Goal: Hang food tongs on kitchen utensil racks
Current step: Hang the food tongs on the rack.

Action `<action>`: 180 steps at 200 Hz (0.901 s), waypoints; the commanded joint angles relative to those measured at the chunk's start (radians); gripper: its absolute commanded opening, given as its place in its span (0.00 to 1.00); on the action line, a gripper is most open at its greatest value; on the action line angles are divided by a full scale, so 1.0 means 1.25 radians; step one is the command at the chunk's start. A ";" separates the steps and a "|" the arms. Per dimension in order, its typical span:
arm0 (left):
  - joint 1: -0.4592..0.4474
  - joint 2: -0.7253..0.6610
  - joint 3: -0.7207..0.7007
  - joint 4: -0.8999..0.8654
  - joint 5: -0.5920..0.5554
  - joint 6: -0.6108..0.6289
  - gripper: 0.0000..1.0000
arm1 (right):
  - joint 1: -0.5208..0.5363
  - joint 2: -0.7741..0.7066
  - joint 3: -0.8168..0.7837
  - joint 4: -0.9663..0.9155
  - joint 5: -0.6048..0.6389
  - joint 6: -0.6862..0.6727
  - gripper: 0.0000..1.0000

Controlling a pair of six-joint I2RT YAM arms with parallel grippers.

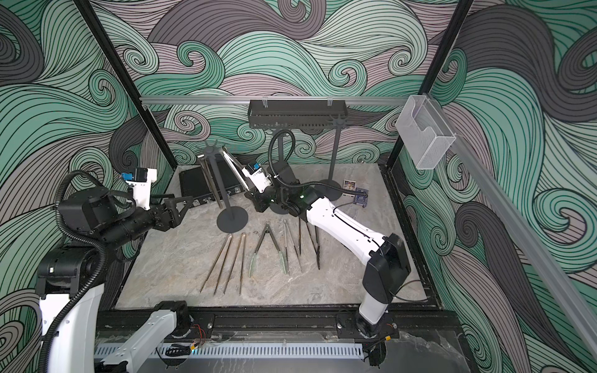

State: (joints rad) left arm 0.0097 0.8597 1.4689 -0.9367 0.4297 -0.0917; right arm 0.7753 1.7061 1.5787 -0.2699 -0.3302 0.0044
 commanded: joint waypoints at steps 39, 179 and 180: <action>-0.005 -0.009 -0.003 0.015 0.013 0.014 0.70 | 0.004 0.025 0.035 0.032 -0.011 0.015 0.00; -0.005 -0.005 -0.003 0.025 0.022 0.012 0.70 | 0.004 0.070 -0.049 0.097 -0.002 0.056 0.03; -0.005 -0.005 -0.003 0.026 0.022 0.012 0.70 | 0.004 0.071 -0.049 0.097 -0.002 0.056 0.03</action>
State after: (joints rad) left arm 0.0097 0.8593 1.4689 -0.9203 0.4389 -0.0860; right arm 0.7815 1.7638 1.5192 -0.1356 -0.3424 0.0422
